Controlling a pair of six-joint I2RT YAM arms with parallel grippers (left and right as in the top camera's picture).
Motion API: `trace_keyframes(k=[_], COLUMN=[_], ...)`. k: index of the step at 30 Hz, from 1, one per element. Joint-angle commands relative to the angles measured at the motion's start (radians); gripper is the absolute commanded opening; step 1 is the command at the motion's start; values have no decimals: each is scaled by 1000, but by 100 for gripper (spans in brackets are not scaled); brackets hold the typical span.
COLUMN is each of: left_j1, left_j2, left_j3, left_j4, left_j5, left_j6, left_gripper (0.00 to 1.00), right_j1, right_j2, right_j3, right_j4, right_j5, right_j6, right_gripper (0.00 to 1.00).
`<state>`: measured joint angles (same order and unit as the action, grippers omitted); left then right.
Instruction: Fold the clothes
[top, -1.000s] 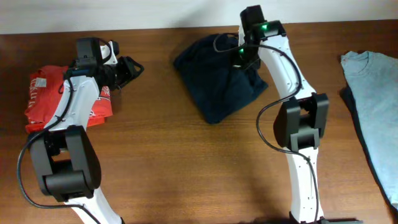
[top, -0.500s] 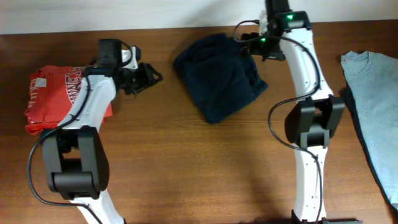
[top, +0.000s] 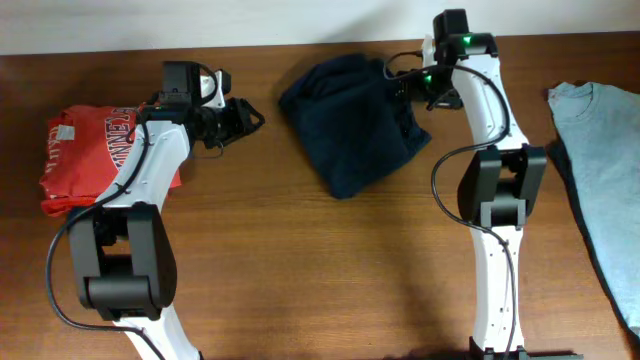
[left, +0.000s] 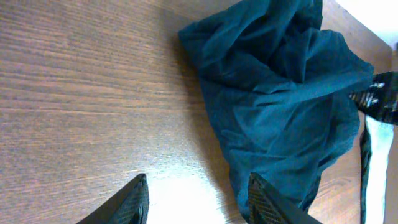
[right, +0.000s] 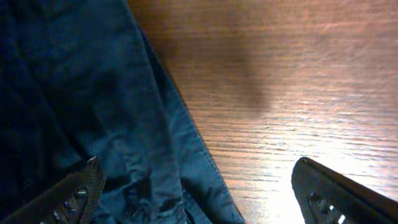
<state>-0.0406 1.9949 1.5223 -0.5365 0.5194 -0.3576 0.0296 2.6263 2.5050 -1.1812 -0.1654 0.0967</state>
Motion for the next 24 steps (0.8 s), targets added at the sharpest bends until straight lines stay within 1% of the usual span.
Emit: trace_keyframes(k=[1,2,4,7,10,13,18,20,24], left_j1=[4,5,18,53,115,160,178,178,178], left_j2=[-30,-30,-30,-30,-30,-30,-30,-30,-30], left_j3=[-6,-6,-6,-6,-6,-6,-6,-6,-6], left_j4=[2,-20,-53,-79,-121,-176,-220,-221,-211], left_j5=[8,8,35,81,127,132,132,132,132], left_j6=[23,10,-16,-16,-15,-13,39,46,66], left_gripper=[51,51,51,51,51,51,51,51,51], right_j1=[22,38,66,110,155,198,268,290,320], right_j2=[20,22,22,22,23,23,23,23,23], right_j3=[-21,-41,-57,-57,-57,-57,-57,-57,-49], right_j4=[-1,-5,-13,-22,-36,-42,-42,-46,-45], right_j5=[-4,-27,-37,-44,-47,-48,-49,-67,-68], right_j6=[-11,-11,-2,36,136,233,363,390,389], right_gripper=[98,94,92,92,93,93,93,93,93])
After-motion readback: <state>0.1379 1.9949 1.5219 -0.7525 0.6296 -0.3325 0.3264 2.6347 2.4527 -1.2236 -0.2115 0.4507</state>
